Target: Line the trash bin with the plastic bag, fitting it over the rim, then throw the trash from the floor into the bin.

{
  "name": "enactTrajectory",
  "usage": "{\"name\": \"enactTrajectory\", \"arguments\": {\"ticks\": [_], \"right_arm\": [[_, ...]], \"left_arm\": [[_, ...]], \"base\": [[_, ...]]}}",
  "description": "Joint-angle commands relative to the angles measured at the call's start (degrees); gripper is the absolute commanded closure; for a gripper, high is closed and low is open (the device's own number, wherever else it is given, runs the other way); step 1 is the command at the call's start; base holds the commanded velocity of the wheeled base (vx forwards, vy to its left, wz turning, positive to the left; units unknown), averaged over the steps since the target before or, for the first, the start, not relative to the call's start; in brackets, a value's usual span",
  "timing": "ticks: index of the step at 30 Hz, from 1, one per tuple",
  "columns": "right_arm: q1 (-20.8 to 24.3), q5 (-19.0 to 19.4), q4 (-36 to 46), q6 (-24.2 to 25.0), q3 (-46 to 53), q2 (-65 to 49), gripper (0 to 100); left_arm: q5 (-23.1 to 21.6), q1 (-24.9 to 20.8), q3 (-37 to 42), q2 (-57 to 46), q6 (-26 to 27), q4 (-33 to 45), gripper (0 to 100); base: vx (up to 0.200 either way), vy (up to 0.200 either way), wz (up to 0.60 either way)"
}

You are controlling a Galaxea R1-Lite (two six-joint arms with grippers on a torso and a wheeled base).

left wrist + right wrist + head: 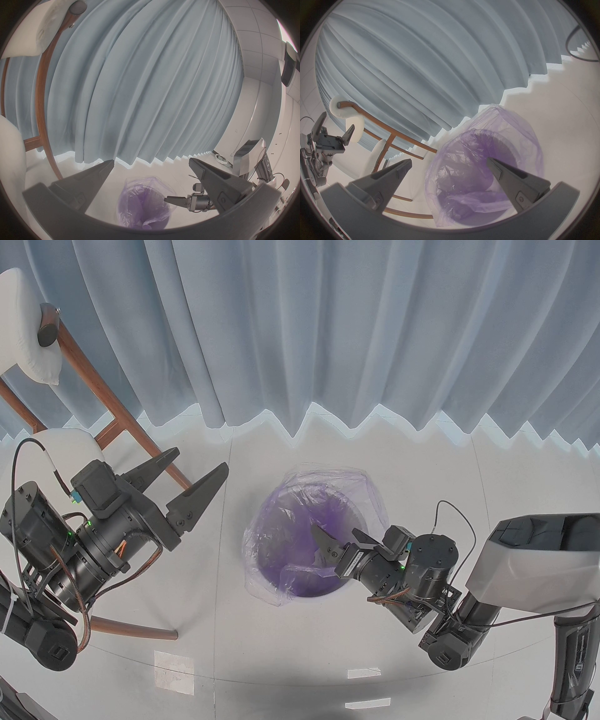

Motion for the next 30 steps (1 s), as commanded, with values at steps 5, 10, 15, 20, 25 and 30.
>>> {"name": "enactTrajectory", "arguments": {"ticks": [5, 10, 15, 20, 25, 30], "right_arm": [[0.7, 0.0, -1.0, 0.0, 2.0, -4.1, 0], [0.5, 0.1, -1.0, -0.9, 4.2, -16.2, 0], [0.1, 2.6, 3.0, -6.6, 13.1, -37.5, 0], [-8.1, 2.9, 21.1, -15.4, 27.3, -57.9, 0], [-18.0, 4.0, 27.0, -19.2, 34.4, -74.6, 0], [-25.5, 4.1, 35.7, -20.5, 35.6, -85.2, 0]], "left_arm": [[0.0, 0.0, 0.0, -0.1, 0.0, 0.0, 0], [0.1, 0.8, -1.0, -2.1, 0.0, 0.0, 0], [0.9, 1.0, -2.8, -12.0, 0.0, 1.9, 0], [10.3, 3.8, -4.2, -28.5, 1.0, 18.7, 0], [11.3, 8.9, 0.6, -46.7, 1.1, 39.3, 0], [11.3, 15.4, 0.2, -61.1, 1.0, 57.2, 0]], "base": [[0.000, 0.000, 0.00], [0.000, 0.000, 0.00], [0.000, 0.000, 0.00], [0.000, 0.000, 0.00], [0.000, 0.000, 0.00], [0.000, 0.000, 0.00]]}}
